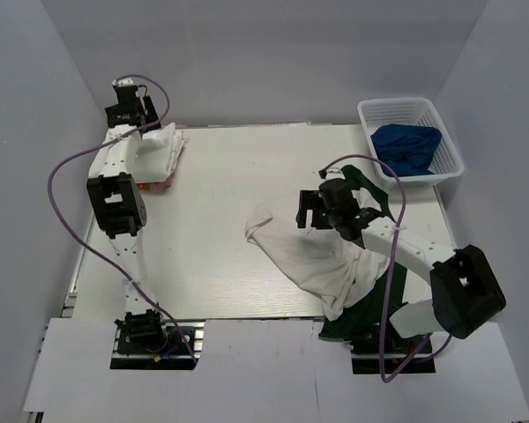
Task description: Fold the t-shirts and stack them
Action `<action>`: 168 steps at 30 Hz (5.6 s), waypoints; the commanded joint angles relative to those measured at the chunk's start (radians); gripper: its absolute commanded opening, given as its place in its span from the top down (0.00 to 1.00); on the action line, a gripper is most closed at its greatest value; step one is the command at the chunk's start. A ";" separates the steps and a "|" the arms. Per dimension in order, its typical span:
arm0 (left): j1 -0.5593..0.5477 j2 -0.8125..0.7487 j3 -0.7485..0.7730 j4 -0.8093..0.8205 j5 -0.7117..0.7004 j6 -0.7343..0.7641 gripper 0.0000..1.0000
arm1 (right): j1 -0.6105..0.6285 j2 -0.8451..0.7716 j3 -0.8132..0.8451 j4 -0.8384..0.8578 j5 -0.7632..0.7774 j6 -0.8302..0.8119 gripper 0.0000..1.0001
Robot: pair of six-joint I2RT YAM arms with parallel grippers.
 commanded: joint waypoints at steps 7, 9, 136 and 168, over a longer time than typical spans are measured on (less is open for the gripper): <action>-0.108 -0.578 -0.238 -0.164 0.379 -0.157 0.01 | -0.016 -0.107 -0.024 -0.161 0.135 0.168 0.10; -0.151 -0.648 -0.468 -0.104 0.434 -0.205 0.01 | -0.027 -0.130 -0.062 -0.193 0.139 0.207 0.10; 0.092 0.008 -0.197 0.068 0.364 0.272 0.01 | -0.070 0.060 -0.052 -0.074 0.042 0.020 0.10; -0.484 -0.726 -0.992 0.105 0.436 -0.190 0.01 | -0.189 -0.073 0.017 -0.180 0.300 0.089 0.10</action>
